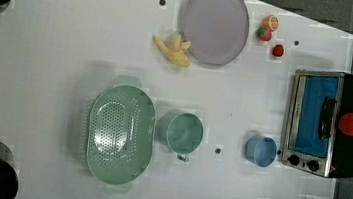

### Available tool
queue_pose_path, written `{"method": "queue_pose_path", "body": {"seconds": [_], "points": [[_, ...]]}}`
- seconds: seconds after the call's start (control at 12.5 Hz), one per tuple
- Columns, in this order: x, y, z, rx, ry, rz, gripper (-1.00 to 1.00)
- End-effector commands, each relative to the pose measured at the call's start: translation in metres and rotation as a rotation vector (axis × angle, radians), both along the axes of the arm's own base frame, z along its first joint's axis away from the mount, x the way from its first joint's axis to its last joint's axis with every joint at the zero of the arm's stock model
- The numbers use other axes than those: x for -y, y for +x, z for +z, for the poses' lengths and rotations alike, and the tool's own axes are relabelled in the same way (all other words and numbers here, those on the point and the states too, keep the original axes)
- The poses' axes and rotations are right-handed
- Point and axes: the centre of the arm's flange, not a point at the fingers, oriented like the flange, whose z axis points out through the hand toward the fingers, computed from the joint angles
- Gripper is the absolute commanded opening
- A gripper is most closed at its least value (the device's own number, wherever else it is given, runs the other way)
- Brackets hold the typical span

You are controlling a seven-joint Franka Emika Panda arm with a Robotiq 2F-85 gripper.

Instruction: Pick Ketchup from oven and place it on table.

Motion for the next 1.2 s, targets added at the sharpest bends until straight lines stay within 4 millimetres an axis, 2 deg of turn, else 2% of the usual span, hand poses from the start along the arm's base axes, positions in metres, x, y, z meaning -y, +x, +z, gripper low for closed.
{"method": "queue_pose_path", "body": {"seconds": [0.08,0.32,0.4,0.88,1.12,1.2], "points": [[0.032,0.005,0.008,0.078,-0.08,-0.014,1.0],[0.067,0.008,-0.041,0.046,-0.092,-0.124,1.0],[0.071,0.009,-0.056,0.053,-0.046,-0.184,1.0],[0.088,0.018,-0.119,0.018,-0.045,-0.251,1.0],[0.088,0.015,-0.134,-0.001,-0.029,-0.265,1.0],[0.087,0.014,-0.137,-0.005,-0.025,-0.266,0.49]]}}
